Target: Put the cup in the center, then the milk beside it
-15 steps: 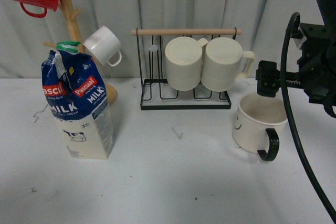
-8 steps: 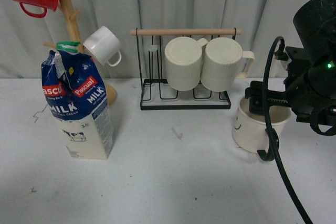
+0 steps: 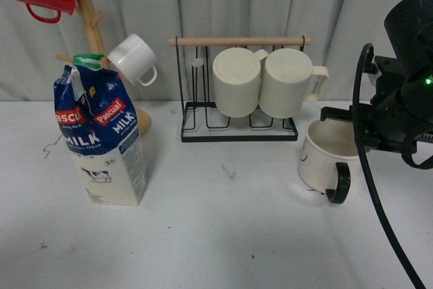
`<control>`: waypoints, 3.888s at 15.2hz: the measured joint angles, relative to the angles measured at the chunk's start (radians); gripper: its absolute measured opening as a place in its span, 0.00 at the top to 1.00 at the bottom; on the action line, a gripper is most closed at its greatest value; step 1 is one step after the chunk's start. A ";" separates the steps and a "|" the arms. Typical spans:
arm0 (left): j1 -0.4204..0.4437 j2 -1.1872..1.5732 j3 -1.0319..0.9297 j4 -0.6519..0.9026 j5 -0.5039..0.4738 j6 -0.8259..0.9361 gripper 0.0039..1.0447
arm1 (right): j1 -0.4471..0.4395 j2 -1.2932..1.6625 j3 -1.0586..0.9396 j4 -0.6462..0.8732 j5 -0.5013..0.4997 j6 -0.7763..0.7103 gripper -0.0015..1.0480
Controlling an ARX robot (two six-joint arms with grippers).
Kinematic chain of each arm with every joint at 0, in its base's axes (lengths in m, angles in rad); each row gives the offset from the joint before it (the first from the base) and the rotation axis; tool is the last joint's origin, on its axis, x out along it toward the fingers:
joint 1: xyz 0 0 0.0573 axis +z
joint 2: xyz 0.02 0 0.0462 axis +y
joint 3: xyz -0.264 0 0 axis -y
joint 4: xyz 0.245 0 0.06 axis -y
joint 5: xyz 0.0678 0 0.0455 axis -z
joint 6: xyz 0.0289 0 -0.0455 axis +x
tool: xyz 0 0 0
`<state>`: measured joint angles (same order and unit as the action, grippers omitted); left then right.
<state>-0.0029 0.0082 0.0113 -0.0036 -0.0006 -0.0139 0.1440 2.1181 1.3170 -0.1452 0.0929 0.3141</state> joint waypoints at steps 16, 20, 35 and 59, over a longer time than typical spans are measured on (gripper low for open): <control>0.000 0.000 0.000 0.000 0.000 0.000 0.06 | 0.275 -0.023 0.036 -0.086 0.014 0.052 0.97; 0.000 0.000 0.000 0.000 0.000 0.000 0.06 | 0.248 -0.009 0.037 -0.092 0.031 0.050 0.97; 0.000 0.000 0.000 0.000 0.000 0.000 0.06 | 0.228 0.056 0.129 -0.115 0.006 0.006 0.67; 0.000 0.000 0.000 0.000 0.000 0.000 0.06 | -0.149 -1.340 -1.203 0.798 -0.090 -0.311 0.98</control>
<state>-0.0029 0.0082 0.0113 -0.0036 -0.0006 -0.0139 -0.0048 0.7784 0.1143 0.6525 0.0029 0.0029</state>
